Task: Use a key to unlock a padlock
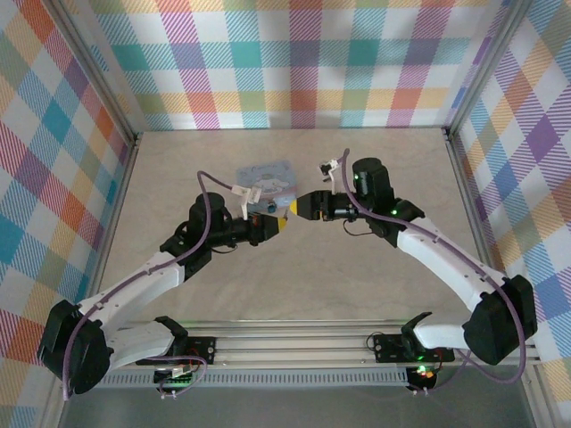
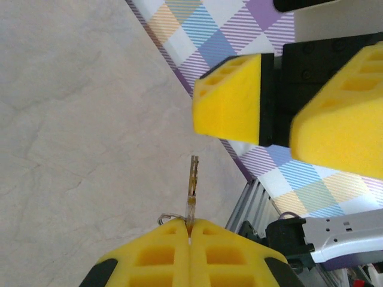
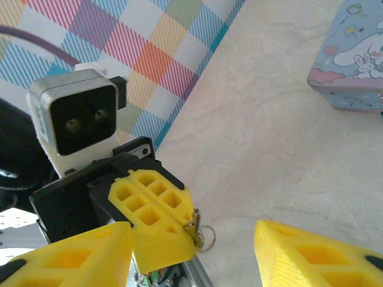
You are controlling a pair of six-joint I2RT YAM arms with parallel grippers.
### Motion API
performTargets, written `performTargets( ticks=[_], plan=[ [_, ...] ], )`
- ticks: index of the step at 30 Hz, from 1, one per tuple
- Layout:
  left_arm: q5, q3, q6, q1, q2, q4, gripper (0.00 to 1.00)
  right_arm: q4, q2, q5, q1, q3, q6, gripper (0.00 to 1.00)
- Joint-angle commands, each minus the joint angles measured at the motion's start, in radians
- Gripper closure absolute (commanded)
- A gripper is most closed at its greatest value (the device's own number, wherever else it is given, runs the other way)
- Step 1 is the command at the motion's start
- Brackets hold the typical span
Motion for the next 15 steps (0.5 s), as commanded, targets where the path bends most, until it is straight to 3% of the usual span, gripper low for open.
performTargets(
  ticks=[1,6,15],
  plan=[
    [-0.026,-0.009,0.019,0.007,-0.02,-0.001,1.0,0.103,0.004,-0.034,-0.003,-0.036,0.115,0.51],
    [-0.016,-0.007,0.017,0.007,-0.021,-0.001,1.0,0.116,0.031,-0.052,0.01,-0.029,0.131,0.6],
    [-0.009,-0.009,0.019,0.007,-0.024,-0.002,1.0,0.121,0.06,-0.057,0.029,-0.011,0.131,0.68]
  ],
)
